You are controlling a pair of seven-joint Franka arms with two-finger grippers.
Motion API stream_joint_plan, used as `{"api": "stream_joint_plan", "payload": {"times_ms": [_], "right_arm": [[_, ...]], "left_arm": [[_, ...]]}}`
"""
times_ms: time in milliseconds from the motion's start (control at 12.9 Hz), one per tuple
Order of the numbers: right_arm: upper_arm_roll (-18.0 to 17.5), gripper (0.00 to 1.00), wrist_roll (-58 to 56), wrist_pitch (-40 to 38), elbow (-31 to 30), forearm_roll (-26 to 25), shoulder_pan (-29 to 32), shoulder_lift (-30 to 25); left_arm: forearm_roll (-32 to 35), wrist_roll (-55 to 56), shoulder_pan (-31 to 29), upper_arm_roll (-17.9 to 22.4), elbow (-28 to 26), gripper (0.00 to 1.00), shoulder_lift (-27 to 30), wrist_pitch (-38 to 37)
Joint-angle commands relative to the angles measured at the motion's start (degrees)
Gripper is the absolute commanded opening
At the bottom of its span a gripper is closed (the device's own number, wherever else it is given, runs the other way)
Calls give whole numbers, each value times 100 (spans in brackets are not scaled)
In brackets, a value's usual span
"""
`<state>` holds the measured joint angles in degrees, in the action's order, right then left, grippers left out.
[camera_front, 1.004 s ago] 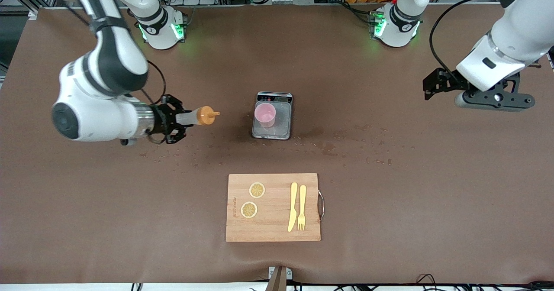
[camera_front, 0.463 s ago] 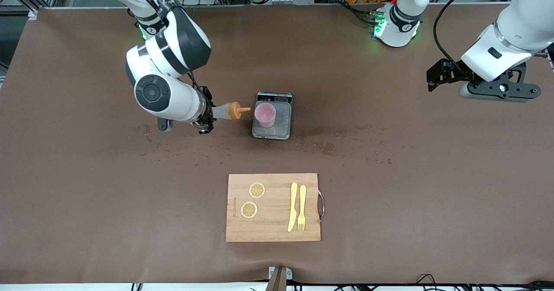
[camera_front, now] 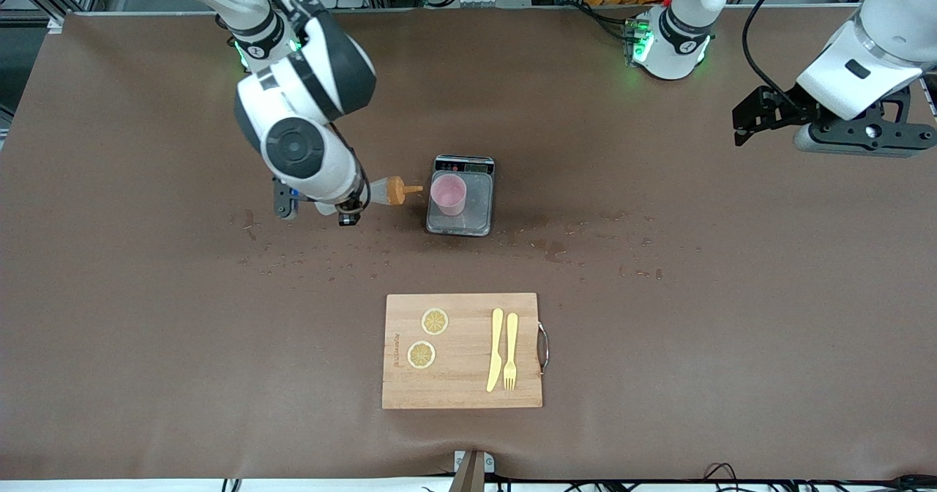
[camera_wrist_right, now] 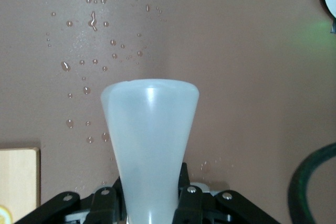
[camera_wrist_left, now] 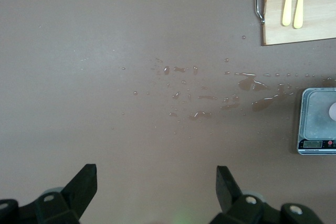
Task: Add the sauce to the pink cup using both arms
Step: 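Tilt the bottle nozzle over the pink cup with the right gripper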
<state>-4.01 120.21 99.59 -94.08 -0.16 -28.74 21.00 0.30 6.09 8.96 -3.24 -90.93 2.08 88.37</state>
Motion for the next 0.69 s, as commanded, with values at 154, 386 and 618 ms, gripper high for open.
{"api": "stream_joint_plan", "payload": {"times_ms": [154, 386, 618], "right_arm": [[58, 30, 740, -10, 109, -713, -580, 326], [58, 30, 958, -27, 118, -1213, -790, 475], [58, 30, 1057, -123, 153, -1495, -922, 616]], "left_arm": [[49, -73, -53, 16, -74, 100, 73, -39], [49, -12, -35, 16, -12, 100, 47, -39], [-47, -20, -53, 25, 14, 100, 55, -39]]}}
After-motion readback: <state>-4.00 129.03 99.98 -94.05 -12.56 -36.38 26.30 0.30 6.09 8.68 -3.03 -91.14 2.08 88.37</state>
